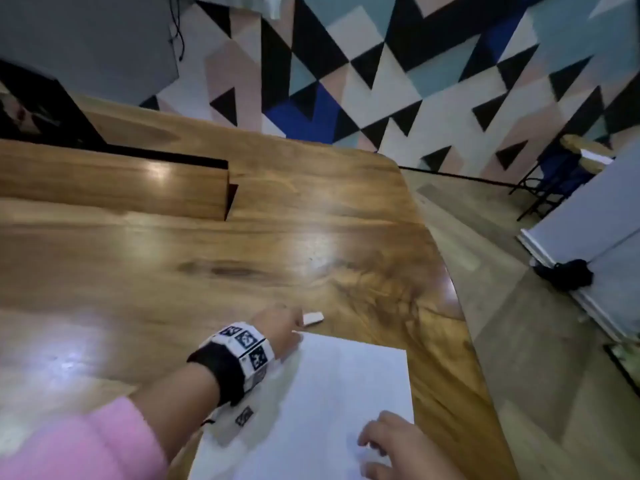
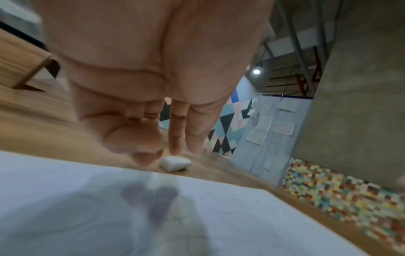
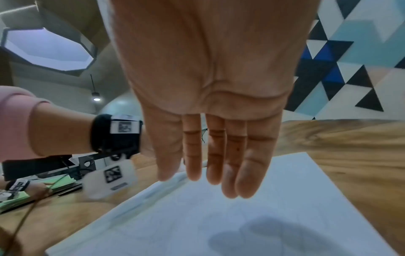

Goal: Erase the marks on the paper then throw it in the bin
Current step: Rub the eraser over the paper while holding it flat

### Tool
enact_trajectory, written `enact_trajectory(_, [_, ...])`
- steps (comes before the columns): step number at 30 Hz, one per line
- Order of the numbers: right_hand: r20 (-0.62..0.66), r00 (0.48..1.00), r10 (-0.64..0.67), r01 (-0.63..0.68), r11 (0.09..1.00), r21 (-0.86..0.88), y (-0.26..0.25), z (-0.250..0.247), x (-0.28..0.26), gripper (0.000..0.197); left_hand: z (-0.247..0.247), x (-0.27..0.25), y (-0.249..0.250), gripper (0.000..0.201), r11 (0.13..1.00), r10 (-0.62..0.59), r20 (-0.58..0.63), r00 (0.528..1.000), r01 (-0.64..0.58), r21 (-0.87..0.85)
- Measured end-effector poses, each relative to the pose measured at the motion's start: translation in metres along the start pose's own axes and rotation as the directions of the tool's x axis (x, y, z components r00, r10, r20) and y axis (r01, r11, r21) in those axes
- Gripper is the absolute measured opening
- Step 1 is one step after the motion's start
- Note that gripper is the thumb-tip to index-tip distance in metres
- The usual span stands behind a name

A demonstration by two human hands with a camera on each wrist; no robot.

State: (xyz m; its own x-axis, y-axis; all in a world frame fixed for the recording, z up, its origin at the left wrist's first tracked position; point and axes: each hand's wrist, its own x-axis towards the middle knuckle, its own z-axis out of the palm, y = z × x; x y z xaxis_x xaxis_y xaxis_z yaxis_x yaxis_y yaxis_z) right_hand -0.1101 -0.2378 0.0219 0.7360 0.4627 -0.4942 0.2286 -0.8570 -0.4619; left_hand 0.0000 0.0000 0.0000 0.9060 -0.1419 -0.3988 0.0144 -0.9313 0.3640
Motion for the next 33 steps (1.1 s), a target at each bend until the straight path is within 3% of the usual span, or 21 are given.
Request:
enact_trajectory(4, [0.009,1.0,0.011,-0.011,1.0,-0.028,-0.005,0.004,0.009,0.035,0.005,0.025,0.01,0.038,0.998,-0.06,-0.049,0.997,0.06,-0.011])
enact_trajectory(10, [0.036,0.999,-0.011,0.014,0.997,-0.078,-0.005,0.008,0.011,0.028,0.004,0.036,0.004,0.023,0.997,-0.056,-0.096,0.994,0.051,-0.06])
enact_trajectory(15, [0.022,0.997,-0.07,0.071,0.995,-0.063,-0.012,0.004,0.024,0.027,-0.024,0.01,-0.027,0.017,0.98,-0.115,-0.168,0.979,0.084,-0.182])
enact_trajectory(20, [-0.025,0.989,-0.144,0.141,0.986,-0.093,-0.032,0.001,0.062,0.053,-0.026,-0.028,-0.07,0.015,0.942,-0.183,-0.086,0.979,0.149,-0.301])
enact_trajectory(26, [0.03,0.993,-0.114,0.117,0.983,-0.144,-0.057,0.001,0.102,0.094,-0.01,-0.056,-0.092,0.011,0.852,-0.228,-0.039,0.973,0.18,-0.491])
enact_trajectory(28, [0.043,0.993,-0.109,0.115,0.972,-0.203,-0.06,0.004,0.115,0.099,-0.007,-0.056,-0.093,0.007,0.831,-0.243,-0.026,0.97,0.195,-0.521])
enact_trajectory(33, [0.046,0.99,-0.131,0.139,0.938,-0.318,-0.063,0.008,0.142,0.1,-0.002,-0.051,-0.092,0.01,0.877,-0.259,-0.051,0.964,0.213,-0.431])
